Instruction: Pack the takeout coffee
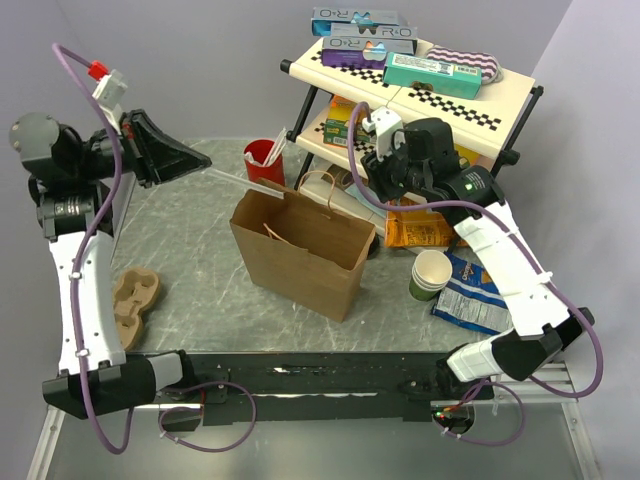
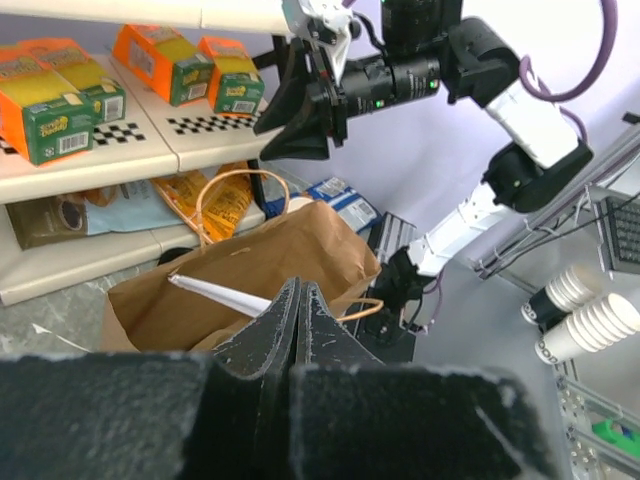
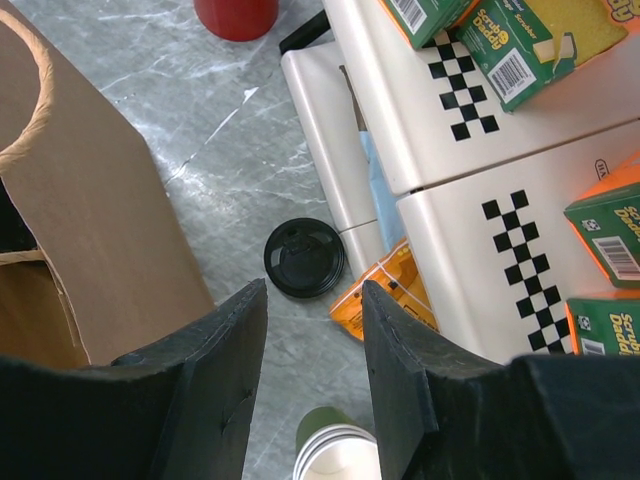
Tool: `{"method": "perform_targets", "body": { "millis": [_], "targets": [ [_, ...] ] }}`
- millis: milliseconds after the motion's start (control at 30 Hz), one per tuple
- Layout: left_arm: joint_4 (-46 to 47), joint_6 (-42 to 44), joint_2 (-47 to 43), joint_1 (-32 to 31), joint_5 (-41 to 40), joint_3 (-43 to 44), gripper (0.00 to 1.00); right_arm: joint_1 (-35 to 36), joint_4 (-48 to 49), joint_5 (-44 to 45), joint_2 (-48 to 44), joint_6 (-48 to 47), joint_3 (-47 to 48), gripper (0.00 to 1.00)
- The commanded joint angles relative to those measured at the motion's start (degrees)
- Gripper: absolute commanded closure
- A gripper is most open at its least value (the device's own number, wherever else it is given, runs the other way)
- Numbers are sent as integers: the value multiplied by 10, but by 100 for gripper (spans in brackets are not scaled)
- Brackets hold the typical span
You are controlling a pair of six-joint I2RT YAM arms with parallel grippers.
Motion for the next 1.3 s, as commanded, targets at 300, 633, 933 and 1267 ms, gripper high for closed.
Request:
{"method": "perform_targets", "body": {
  "millis": [300, 633, 933, 1267],
  "targets": [
    [-501, 445, 96, -161, -159, 172, 99, -9, 8, 12, -41, -4, -11, 50],
    [-504, 504, 129, -258, -259, 166, 99, -15, 12, 12, -55, -4, -28, 49],
    [-500, 519, 161, -301, -278, 174, 99, -22, 19, 9, -61, -2, -39, 48],
    [-614, 647, 189, -374, -328, 249, 99, -29, 19, 3, -55, -2, -39, 48]
  ]
}}
